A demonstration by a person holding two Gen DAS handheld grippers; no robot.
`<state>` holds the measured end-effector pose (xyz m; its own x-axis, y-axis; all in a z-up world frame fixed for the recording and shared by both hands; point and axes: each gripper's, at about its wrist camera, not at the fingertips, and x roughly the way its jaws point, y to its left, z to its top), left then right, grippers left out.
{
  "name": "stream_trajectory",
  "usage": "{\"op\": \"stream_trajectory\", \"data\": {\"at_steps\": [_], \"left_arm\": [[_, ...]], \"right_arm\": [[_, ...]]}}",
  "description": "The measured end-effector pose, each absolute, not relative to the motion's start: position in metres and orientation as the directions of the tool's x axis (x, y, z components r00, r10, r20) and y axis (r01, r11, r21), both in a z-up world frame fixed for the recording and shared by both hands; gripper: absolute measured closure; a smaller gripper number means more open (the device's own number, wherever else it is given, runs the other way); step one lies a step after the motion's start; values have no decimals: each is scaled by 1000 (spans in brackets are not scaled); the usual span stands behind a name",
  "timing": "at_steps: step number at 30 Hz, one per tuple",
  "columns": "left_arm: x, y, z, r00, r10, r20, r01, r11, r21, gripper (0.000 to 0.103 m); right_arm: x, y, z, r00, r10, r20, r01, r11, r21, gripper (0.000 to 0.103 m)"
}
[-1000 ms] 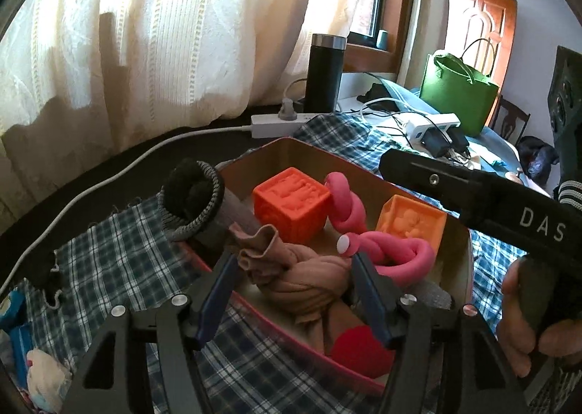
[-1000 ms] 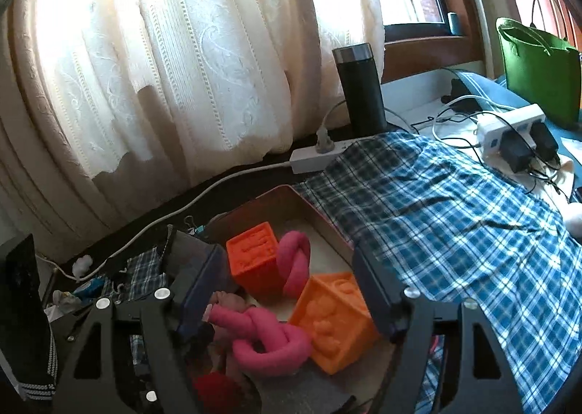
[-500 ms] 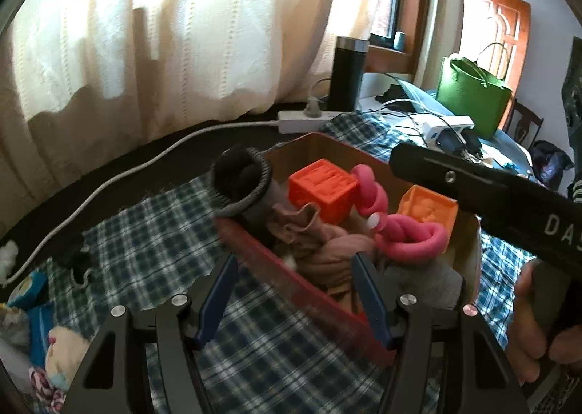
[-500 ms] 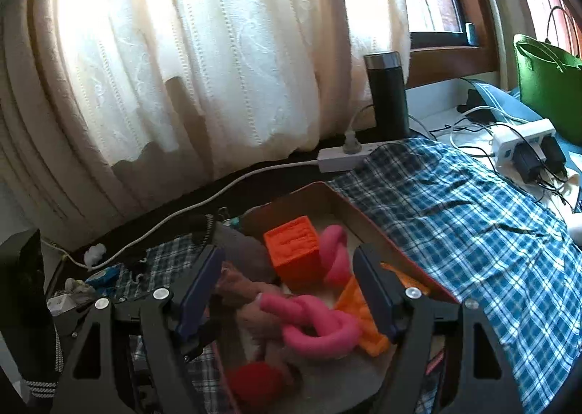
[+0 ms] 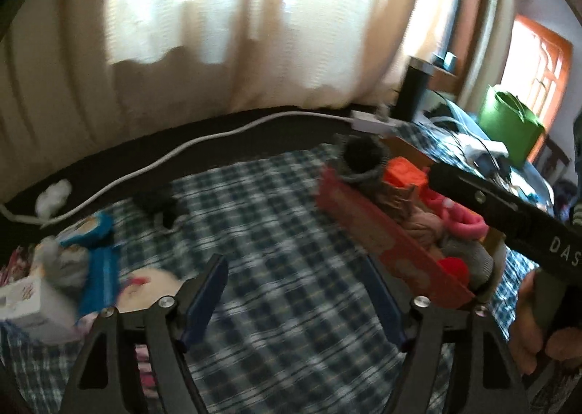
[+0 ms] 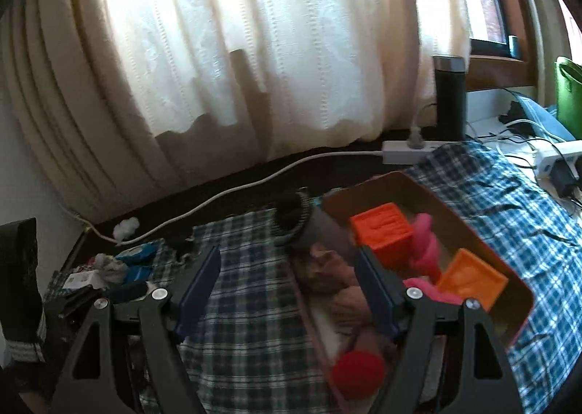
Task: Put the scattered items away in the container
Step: 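Move both grippers back toward the plush toys on the bed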
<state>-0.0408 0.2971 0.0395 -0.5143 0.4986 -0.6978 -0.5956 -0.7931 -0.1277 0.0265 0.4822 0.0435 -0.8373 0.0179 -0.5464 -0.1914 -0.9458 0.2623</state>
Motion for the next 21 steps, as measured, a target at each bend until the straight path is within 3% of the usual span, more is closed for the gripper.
{"op": "stream_trajectory", "data": {"at_steps": [14, 21], "left_arm": [[-79, 150, 26, -608, 355, -710, -332, -926, -178, 23], [-78, 149, -7, -513, 394, -763, -357, -906, -228, 23]], "right_arm": [[4, 387, 35, -783, -140, -606, 14, -978, 208, 24], [-18, 356, 26, -757, -141, -638, 33, -984, 178, 24]]}}
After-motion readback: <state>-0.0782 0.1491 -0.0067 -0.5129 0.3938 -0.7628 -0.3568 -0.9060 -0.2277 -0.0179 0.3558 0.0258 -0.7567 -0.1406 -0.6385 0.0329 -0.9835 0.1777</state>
